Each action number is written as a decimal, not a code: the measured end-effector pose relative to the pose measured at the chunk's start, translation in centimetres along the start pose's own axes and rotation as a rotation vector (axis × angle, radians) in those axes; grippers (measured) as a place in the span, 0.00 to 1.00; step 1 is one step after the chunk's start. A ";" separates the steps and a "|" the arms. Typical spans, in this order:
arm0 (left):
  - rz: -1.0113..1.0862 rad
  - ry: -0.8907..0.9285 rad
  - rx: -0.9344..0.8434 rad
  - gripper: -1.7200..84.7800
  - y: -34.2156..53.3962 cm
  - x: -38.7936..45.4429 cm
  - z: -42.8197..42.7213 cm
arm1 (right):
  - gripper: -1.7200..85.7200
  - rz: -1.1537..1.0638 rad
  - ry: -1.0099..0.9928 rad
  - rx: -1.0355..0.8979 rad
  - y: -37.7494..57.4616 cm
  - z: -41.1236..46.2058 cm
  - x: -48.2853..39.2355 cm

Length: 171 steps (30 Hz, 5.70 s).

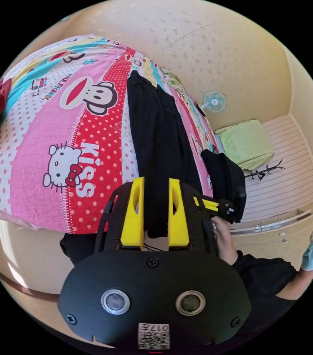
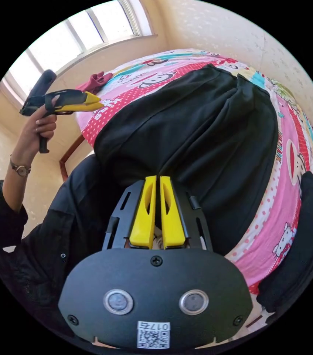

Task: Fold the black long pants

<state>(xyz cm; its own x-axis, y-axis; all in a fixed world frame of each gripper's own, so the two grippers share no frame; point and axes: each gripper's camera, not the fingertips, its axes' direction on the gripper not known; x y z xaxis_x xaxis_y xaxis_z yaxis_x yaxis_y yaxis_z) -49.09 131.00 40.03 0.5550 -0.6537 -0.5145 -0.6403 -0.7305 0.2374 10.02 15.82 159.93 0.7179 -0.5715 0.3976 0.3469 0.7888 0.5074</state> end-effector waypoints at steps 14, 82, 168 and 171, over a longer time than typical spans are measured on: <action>-0.027 -0.188 -0.165 0.13 -10.4 -5.7 12.4 | 0.03 0.246 -0.395 0.462 5.7 1.0 13.8; 0.253 0.210 -0.114 0.15 17.0 3.7 11.8 | 0.06 0.018 -0.366 0.243 11.1 -6.0 14.6; -0.021 0.185 -0.281 0.10 10.0 4.1 7.9 | 0.04 -0.022 -0.503 0.192 3.4 3.3 -3.1; 0.052 0.170 -0.291 0.06 10.2 4.8 7.5 | 0.04 -0.050 -0.565 0.187 3.6 2.4 -2.8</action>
<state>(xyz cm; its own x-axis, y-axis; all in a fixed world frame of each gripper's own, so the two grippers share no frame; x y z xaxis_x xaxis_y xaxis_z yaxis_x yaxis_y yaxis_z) -56.96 121.86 33.82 0.6221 -0.6971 -0.3564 -0.5052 -0.7052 0.4975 7.79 19.74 162.42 0.2536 -0.6791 0.6889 0.2228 0.7340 0.6415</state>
